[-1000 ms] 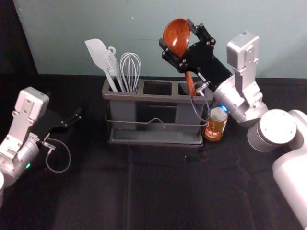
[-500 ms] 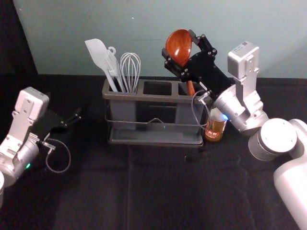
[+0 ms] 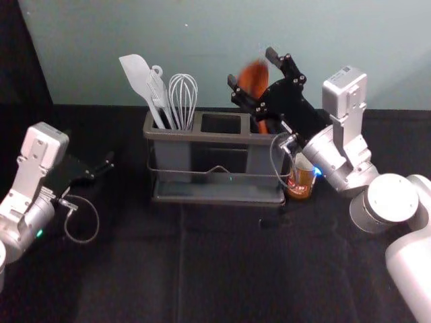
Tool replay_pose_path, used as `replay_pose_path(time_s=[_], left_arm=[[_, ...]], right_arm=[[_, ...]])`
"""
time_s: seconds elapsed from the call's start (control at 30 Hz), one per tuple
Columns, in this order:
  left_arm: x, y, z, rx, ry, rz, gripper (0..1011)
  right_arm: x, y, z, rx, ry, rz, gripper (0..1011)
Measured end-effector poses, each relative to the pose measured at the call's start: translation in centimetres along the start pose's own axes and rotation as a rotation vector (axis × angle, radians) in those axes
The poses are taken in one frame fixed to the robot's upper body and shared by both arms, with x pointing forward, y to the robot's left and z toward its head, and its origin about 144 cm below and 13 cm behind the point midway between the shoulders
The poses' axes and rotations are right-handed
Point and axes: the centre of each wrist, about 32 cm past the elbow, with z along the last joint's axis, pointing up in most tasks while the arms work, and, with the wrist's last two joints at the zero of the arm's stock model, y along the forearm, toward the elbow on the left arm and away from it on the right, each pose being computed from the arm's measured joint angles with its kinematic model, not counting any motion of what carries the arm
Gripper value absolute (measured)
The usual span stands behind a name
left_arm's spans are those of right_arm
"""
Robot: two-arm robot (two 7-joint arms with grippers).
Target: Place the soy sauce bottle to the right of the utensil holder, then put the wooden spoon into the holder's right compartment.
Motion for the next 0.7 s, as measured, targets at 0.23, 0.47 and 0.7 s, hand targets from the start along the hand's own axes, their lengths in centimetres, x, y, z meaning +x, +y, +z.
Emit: replay_pose_path(time_s=[0.23, 0.47, 0.7], left_arm=[[0.0, 0.0, 0.0, 0.000, 0.000, 0.000, 1005], [0.0, 0.0, 0.0, 0.000, 0.000, 0.000, 1005], [0.0, 0.0, 0.0, 0.000, 0.000, 0.000, 1005]], right_arm=[[0.0, 0.3, 0.5, 0.035, 0.000, -0.020, 1004], [-0.3, 0.0, 1.4, 0.050, 0.006, -0.030, 1004], [-1.3, -1.7, 3.0, -0.001, 0.016, -0.049, 1004]])
